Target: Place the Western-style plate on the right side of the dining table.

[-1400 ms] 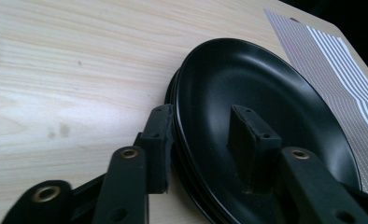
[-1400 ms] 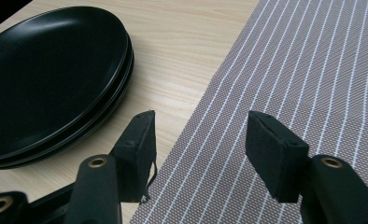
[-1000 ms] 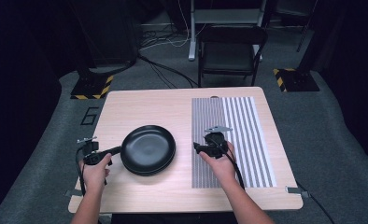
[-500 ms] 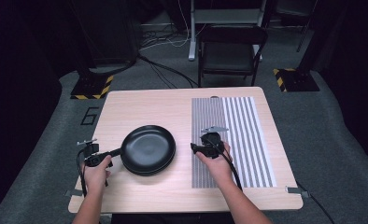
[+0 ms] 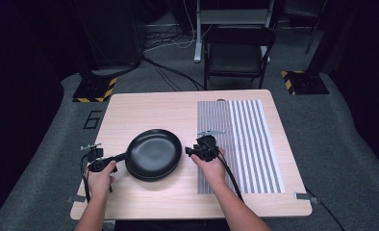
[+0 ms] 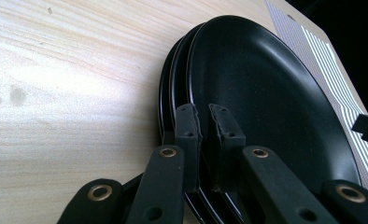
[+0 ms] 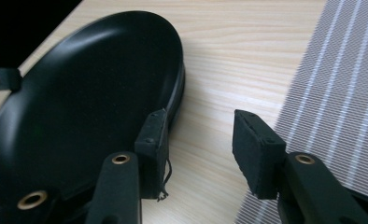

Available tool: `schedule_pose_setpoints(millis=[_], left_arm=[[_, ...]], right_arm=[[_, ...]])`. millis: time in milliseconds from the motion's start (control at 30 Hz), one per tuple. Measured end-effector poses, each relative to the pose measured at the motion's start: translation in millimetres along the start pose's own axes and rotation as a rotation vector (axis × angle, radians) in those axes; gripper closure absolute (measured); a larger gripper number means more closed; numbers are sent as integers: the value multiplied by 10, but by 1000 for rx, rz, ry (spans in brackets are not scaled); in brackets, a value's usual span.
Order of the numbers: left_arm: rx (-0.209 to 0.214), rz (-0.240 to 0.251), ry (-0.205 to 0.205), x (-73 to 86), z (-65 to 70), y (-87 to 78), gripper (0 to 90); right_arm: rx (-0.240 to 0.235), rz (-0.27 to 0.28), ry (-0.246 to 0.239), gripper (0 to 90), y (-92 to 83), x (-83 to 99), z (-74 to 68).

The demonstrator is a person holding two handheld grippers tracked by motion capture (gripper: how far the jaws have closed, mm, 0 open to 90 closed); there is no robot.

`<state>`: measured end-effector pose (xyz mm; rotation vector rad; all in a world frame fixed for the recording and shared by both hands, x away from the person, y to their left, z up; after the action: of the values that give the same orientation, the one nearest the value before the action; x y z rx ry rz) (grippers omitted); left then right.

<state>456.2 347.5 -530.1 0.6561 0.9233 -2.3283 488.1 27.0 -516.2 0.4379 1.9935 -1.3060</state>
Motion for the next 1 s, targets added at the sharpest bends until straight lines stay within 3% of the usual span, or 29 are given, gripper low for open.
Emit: schedule_pose_setpoints(millis=[400, 500, 667, 967, 1000], left_arm=[[13, 2, -1, 6, -8, -4, 829], [12, 1, 0, 6, -8, -4, 829], [10, 1, 5, 6, -4, -2, 829], [-4, 4, 26, 15, 11, 0, 827], [-7, 7, 29, 18, 12, 0, 828]], right_arm=[[-40, -29, 19, 646, 171, -2, -173], [-40, -39, 14, 683, 188, 9, -183], [-74, -54, 49, 778, 205, 9, -204], [-80, -85, 65, 808, 225, -45, -181], [-76, -78, 83, 873, 204, -77, -178]])
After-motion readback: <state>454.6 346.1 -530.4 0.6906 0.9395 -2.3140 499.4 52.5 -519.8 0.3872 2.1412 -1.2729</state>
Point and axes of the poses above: each handheld gripper's, and its own axes: y roughly forward along the jaws, x roughly out of its underside, z roughly to its right, the point moved 6 cm from there along y, roughly forward along the jaws, and after that the axes turned 9 degrees about x, right-handed, at the moved point
